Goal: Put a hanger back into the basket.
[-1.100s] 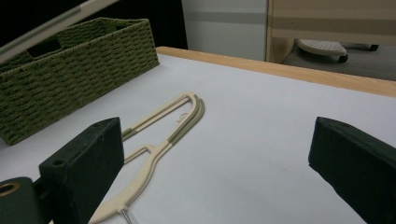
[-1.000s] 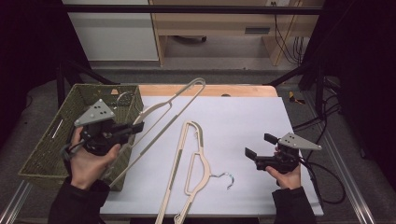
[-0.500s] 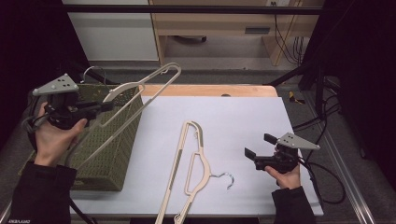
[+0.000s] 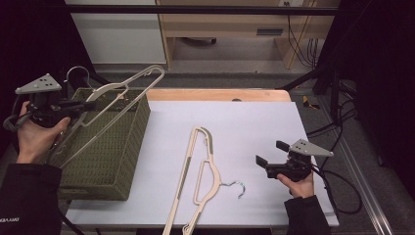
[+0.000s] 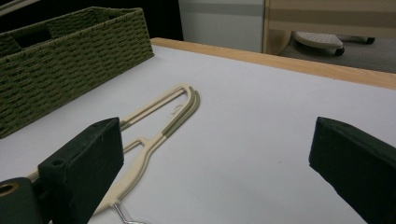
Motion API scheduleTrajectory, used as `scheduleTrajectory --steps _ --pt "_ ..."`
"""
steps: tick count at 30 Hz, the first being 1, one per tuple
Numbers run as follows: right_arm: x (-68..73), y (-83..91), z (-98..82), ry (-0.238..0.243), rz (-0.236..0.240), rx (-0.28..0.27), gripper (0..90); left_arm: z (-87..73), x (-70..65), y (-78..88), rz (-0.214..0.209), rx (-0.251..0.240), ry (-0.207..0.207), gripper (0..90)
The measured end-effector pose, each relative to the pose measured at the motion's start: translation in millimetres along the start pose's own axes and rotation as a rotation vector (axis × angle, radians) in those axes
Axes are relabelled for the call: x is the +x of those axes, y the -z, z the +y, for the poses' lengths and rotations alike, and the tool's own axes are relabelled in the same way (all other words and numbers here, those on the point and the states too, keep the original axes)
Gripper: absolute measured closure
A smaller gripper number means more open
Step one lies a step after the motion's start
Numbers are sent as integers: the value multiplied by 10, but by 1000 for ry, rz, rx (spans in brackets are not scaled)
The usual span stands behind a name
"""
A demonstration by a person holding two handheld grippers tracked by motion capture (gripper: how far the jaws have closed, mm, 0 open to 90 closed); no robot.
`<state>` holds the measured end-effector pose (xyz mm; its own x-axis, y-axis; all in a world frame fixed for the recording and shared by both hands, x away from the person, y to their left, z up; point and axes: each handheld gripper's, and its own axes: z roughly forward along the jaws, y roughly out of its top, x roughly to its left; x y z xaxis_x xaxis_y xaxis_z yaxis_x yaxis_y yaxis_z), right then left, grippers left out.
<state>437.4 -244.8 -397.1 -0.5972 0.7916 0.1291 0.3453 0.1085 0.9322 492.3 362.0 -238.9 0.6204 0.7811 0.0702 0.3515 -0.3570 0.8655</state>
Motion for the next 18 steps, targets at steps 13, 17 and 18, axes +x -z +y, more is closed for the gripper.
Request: scheduleTrajectory --steps 13,17,18 --pt "8 -29 -8 -6 -9 4 37 -425 418 -20 80 54 38 856" --pt "7 -35 -13 -2 -8 12 37 -550 481 -8 91 81 43 856" --pt "7 -37 -14 -1 -6 13 37 -602 481 -16 90 95 35 856"
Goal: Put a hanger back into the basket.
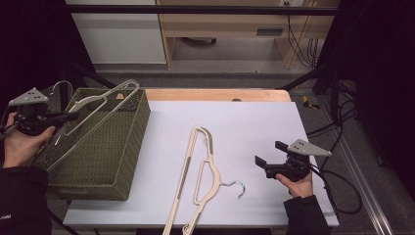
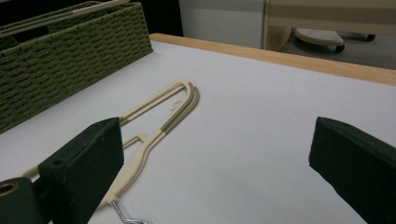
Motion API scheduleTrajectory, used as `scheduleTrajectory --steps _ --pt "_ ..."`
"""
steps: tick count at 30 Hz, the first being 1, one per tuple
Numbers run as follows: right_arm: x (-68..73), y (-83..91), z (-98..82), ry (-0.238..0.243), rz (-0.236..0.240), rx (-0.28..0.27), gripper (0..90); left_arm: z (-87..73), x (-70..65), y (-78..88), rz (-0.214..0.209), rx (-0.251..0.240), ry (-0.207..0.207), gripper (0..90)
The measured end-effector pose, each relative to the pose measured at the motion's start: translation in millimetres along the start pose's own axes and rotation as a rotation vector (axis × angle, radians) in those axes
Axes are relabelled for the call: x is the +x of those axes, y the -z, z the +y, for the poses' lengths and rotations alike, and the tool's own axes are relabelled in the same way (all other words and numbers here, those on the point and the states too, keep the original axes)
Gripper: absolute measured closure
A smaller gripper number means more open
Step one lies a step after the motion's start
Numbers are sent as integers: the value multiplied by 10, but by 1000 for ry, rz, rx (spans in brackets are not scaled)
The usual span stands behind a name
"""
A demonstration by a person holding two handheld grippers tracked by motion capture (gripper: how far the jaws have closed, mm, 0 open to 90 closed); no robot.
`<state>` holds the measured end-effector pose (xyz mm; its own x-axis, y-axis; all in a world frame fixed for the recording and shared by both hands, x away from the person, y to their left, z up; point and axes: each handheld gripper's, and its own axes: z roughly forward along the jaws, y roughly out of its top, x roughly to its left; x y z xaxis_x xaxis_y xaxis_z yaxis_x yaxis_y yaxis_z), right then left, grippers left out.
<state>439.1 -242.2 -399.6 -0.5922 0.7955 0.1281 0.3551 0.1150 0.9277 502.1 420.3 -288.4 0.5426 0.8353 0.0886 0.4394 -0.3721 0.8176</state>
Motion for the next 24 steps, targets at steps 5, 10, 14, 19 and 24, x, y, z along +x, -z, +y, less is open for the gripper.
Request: scheduleTrajectory --steps 5,10,14,19,24 --pt "8 -15 -5 -5 -3 1 37 -81 -37 -66 4 17 -19 856" --pt "13 -21 -8 -2 -2 4 37 -243 -122 -253 5 47 -24 855" --pt "12 -20 -9 -3 -2 4 38 -402 -206 -394 16 41 -14 856" --pt "18 -27 -12 -3 4 8 38 -551 -331 -542 37 58 -18 849" --pt "23 -27 -12 -6 5 4 39 -641 -394 -609 44 72 -3 838"
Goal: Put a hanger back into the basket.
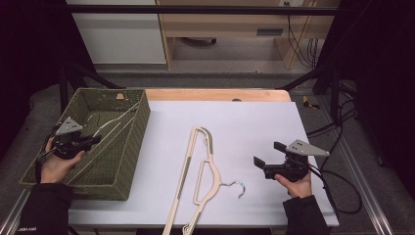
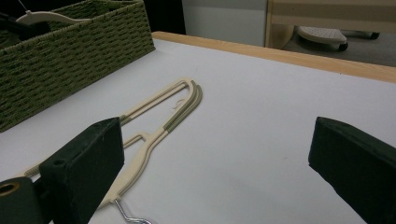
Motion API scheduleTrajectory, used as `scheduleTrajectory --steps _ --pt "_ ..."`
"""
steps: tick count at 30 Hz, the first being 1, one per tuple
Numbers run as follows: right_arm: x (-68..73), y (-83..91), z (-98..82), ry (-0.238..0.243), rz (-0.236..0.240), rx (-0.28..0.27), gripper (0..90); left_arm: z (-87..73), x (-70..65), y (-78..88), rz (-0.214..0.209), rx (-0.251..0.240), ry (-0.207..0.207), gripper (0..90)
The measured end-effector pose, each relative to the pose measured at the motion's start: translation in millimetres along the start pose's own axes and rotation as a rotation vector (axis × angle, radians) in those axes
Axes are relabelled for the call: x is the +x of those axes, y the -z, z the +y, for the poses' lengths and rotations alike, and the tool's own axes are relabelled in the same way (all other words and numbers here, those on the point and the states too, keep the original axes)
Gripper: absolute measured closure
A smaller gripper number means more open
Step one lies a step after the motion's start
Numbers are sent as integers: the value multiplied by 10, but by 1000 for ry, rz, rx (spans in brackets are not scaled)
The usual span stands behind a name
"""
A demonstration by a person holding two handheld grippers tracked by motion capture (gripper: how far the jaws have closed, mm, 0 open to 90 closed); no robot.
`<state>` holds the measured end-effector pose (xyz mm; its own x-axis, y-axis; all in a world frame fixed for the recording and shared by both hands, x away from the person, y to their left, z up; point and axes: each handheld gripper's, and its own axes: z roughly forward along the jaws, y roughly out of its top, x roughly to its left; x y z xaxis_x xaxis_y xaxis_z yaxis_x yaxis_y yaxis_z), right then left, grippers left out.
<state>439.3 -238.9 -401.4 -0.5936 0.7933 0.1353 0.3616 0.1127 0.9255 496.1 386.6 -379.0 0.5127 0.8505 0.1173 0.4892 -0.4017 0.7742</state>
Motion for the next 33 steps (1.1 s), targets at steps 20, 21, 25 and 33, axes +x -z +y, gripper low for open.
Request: scheduleTrajectory --steps 20,21,25,33 --pt "12 -3 -3 3 4 0 40 -66 -186 -205 -84 166 -25 743" --pt "12 -4 -4 4 5 1 40 -67 -189 -210 -86 162 -14 741" --pt "13 -5 -5 5 6 2 40 -65 -214 -221 -93 189 -30 719" --pt "16 2 -2 5 7 -1 40 -73 -256 -225 -80 191 -47 634"
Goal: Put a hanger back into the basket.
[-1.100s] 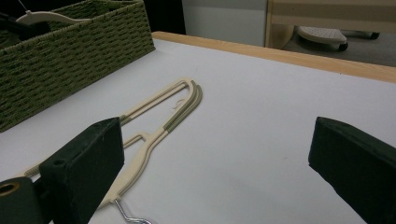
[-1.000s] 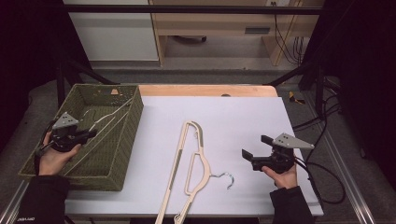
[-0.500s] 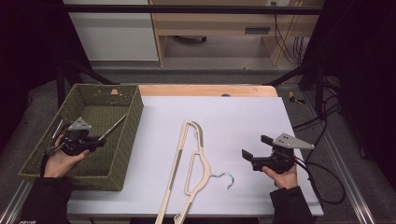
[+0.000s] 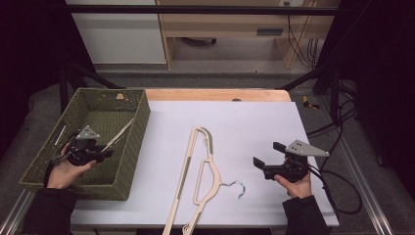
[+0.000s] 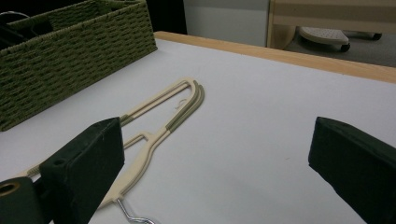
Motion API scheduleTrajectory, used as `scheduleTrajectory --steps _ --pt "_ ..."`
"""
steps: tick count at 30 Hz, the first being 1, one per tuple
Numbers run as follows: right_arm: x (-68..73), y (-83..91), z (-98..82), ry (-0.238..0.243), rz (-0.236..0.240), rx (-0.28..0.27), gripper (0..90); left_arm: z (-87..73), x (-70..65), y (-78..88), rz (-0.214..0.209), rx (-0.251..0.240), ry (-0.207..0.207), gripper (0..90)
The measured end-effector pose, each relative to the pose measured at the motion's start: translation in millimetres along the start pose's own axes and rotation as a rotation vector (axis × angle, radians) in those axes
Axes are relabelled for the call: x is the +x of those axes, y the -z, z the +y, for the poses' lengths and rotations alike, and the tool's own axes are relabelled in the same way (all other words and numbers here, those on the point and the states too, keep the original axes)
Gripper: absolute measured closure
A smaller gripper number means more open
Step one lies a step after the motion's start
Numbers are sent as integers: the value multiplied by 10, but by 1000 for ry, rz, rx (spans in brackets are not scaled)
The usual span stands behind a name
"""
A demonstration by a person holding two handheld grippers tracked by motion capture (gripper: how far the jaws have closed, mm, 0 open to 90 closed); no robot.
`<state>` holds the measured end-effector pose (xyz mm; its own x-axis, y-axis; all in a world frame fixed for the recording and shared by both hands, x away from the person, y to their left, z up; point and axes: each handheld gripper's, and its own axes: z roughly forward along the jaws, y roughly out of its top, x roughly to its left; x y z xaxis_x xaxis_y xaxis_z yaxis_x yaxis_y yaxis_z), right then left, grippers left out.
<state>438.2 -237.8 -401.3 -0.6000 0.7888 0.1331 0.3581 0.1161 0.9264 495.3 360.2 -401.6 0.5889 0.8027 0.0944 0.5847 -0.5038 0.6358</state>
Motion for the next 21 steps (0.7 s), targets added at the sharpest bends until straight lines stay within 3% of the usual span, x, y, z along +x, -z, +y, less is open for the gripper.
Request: scheduleTrajectory --steps 6,8,10,11,15,16,18,21 --pt "-1 17 6 1 3 -4 40 3 32 121 27 -80 8 461" --pt "0 22 8 1 2 -6 40 15 54 265 25 -159 38 397" --pt "6 23 10 -1 3 -7 40 19 60 327 22 -181 44 332" --pt "10 23 11 -1 3 -8 40 32 56 441 20 -256 75 295" --pt "26 19 16 7 14 -10 42 67 -4 673 24 -380 100 183" --pt "26 19 16 7 14 -10 42 67 -4 673 24 -380 100 147" --pt "33 16 17 10 18 -10 42 114 -90 802 20 -450 117 113" --pt "31 28 19 13 27 -12 42 150 -162 865 10 -488 120 71"
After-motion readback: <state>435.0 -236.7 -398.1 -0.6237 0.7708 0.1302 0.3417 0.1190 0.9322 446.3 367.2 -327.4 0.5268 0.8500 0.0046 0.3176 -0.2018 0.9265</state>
